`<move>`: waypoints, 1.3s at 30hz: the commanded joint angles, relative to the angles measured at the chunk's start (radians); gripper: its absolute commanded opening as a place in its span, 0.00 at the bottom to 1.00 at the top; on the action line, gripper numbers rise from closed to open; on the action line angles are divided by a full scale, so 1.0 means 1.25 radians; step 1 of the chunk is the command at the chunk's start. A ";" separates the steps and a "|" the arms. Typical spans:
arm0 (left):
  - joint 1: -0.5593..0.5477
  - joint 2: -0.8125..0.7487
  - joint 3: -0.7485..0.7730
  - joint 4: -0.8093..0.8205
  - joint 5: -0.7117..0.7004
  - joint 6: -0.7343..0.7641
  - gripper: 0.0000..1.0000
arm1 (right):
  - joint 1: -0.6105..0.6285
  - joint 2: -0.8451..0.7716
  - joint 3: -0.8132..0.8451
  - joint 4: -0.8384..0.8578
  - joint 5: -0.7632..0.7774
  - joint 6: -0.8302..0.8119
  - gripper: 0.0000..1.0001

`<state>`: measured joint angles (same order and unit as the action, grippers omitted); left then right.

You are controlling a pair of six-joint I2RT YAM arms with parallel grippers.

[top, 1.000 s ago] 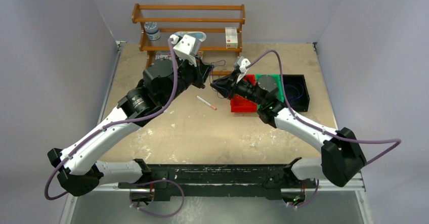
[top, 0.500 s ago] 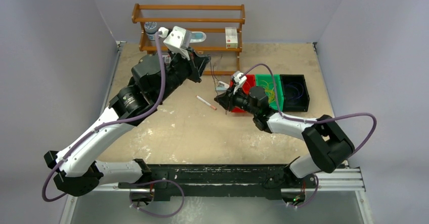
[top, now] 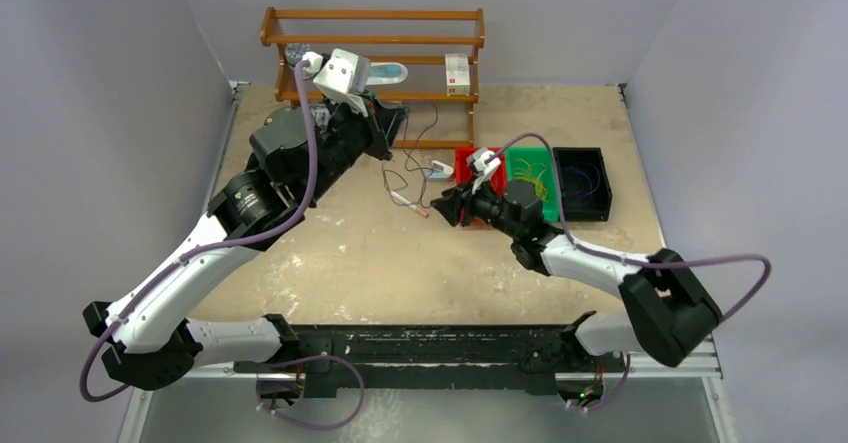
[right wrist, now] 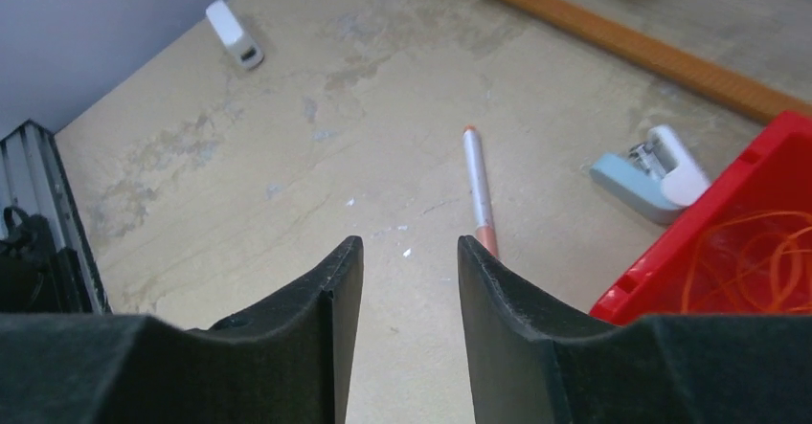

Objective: Untangle the cables

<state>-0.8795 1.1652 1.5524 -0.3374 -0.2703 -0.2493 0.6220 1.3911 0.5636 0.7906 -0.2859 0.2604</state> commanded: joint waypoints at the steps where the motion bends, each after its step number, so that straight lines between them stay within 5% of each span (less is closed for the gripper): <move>1: 0.000 -0.022 0.031 0.015 -0.014 0.013 0.00 | 0.004 -0.119 0.007 -0.059 0.103 -0.039 0.48; 6: 0.001 -0.024 0.017 0.015 -0.015 0.009 0.00 | 0.004 -0.275 0.010 -0.130 0.167 -0.101 0.59; 15: 0.001 -0.022 -0.020 0.017 -0.015 0.010 0.00 | 0.002 -0.475 0.100 -0.238 0.103 -0.224 0.77; 39: 0.000 0.033 -0.035 0.030 -0.011 0.017 0.00 | 0.004 -0.246 0.381 -0.338 -0.228 -0.316 0.86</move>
<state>-0.8795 1.2053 1.5070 -0.3420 -0.2848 -0.2424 0.6228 1.0500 0.9783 0.3424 -0.5003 -0.1074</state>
